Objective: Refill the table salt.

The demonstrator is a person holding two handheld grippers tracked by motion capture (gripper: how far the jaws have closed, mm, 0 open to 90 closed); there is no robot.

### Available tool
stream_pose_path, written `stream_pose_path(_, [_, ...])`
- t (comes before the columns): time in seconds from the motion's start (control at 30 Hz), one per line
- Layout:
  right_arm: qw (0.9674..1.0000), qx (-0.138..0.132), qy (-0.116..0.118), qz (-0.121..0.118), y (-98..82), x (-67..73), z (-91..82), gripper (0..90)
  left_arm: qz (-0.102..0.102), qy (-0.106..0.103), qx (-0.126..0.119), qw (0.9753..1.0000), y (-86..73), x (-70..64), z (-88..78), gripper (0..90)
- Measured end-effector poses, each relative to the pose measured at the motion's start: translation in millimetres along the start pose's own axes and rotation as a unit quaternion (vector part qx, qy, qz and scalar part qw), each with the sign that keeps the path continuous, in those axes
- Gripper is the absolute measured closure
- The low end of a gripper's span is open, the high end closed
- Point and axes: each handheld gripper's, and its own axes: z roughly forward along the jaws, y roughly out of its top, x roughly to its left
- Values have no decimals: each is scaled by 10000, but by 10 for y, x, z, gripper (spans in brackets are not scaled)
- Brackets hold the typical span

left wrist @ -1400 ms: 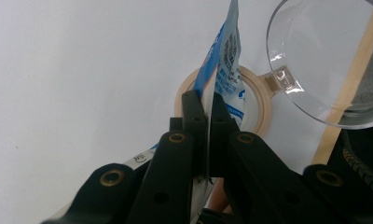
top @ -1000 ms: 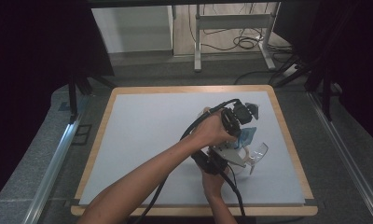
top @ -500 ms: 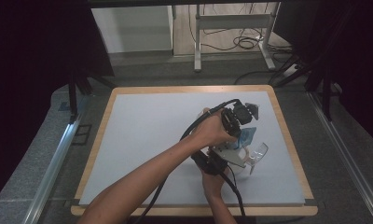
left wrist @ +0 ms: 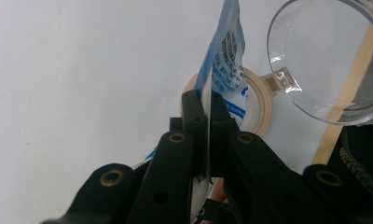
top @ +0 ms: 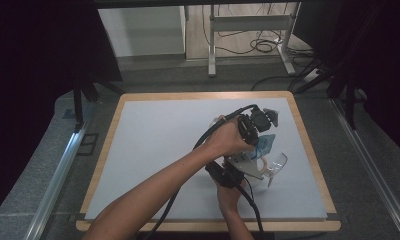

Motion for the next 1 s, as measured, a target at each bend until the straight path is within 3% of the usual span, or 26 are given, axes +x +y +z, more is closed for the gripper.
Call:
stream_pose_path(0.6, [9997,-8,-84,-210,37,-16,-11,544,3,8,-20,10000,16,-13,-30,900])
stream_pose_path(1.0, [9997,10,-83,-229,18,-23,-13,547,0,10,-28,10000,19,-8,-42,900])
